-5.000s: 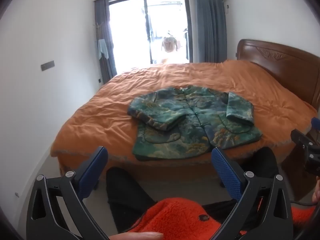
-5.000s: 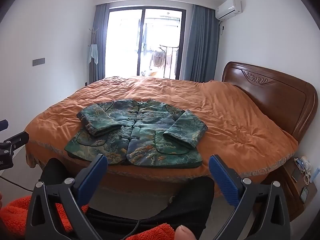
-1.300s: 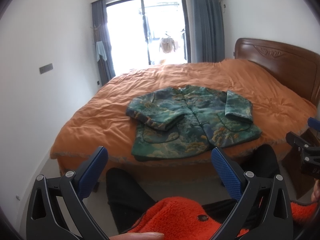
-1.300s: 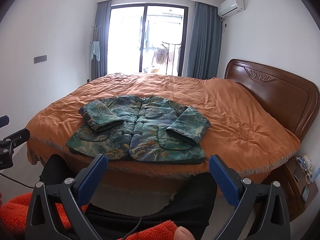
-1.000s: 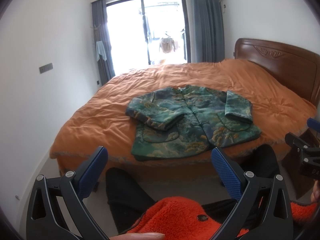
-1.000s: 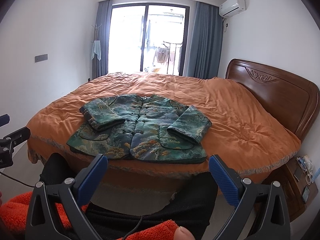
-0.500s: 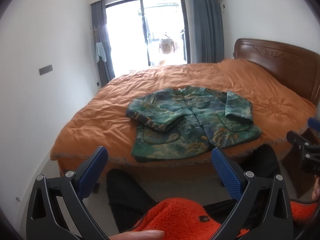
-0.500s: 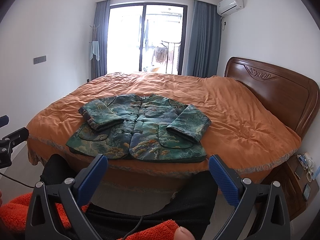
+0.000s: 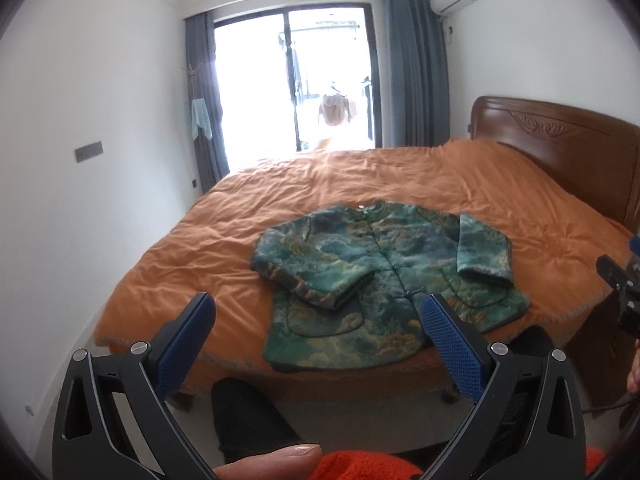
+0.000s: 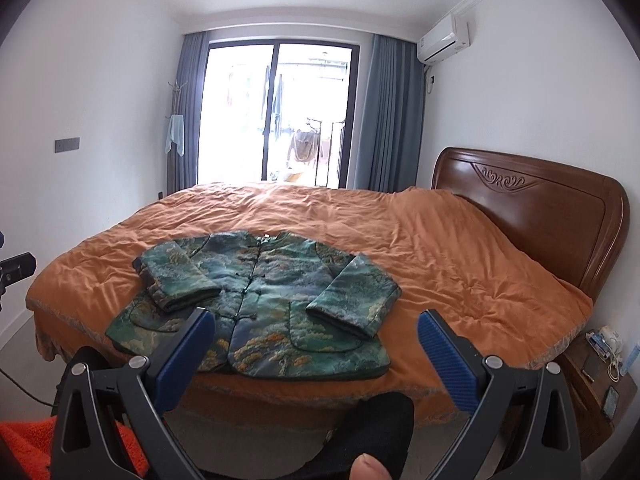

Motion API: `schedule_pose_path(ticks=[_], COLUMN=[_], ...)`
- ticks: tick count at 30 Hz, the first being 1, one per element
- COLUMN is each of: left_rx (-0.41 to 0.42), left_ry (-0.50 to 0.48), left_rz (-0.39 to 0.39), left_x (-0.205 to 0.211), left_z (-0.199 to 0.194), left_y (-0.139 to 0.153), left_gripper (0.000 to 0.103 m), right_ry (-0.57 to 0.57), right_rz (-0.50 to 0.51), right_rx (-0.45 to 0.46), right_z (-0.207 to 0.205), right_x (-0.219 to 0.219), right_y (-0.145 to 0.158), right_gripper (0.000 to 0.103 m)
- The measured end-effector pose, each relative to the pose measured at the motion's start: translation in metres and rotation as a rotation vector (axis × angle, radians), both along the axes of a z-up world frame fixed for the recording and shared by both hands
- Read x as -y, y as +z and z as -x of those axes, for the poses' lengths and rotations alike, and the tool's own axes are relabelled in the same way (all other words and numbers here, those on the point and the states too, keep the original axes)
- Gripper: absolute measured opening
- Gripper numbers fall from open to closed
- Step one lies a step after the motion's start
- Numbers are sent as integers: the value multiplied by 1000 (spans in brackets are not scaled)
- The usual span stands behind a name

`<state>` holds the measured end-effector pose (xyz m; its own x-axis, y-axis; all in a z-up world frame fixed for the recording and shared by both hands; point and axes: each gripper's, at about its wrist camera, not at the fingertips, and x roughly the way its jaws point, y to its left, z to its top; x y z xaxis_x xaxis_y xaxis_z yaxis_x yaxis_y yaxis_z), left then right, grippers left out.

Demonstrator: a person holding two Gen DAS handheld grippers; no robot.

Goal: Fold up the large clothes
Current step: 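Reach the right gripper to a jacket sleeve cuff and grasp it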

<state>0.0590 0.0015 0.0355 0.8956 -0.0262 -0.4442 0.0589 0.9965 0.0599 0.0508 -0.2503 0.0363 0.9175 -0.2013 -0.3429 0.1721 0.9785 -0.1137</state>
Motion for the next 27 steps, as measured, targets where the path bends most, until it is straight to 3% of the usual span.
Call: schedule_pose_path(ticks=[6, 9, 12, 15, 18, 22, 24, 27], left_rx=[9, 9, -7, -38, -118, -242, -299, -386], left_ry=[-2, 5, -8, -11, 13, 28, -26, -207], left_rz=[62, 66, 53, -21, -78, -108, -111, -145], left_x=[1, 2, 5, 9, 5, -6, -6, 9], left_z=[-27, -38, -51, -73, -108, -155, -179, -217], left_y=[6, 1, -8, -23, -50, -88, -105, -126], left_gripper=[103, 103, 103, 103, 103, 103, 103, 103], right_ry=[-6, 47, 91, 117, 67, 66, 69, 99], right_rz=[-7, 38, 92, 71, 60, 67, 87, 113], right_rx=[77, 106, -23, -110, -220, -263, -295, -354], right_z=[-11, -25, -61, -99, -135, -165, -181, -206], right_x=[24, 29, 35, 54, 73, 93, 100, 108], right_y=[10, 1, -30, -65, -91, -108, -116, -132], right_gripper=[103, 103, 103, 103, 103, 103, 103, 103])
